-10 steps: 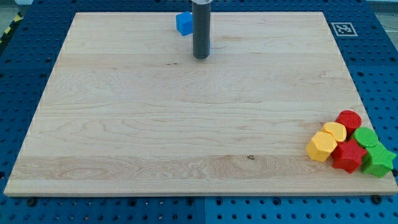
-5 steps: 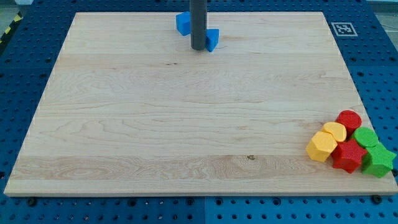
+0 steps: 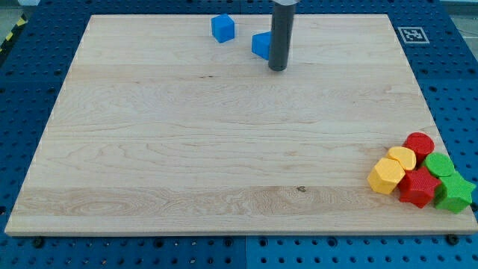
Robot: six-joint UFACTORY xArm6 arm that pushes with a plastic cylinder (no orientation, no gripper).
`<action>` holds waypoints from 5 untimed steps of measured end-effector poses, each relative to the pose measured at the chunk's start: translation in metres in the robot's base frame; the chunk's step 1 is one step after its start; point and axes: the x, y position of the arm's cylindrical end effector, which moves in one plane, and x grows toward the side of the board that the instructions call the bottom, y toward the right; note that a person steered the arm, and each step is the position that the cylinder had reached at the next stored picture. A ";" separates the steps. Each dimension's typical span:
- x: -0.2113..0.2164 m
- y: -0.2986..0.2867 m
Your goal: Move the blue triangle to the right of the blue cube
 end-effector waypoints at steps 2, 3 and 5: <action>-0.026 -0.033; -0.032 -0.033; -0.049 -0.037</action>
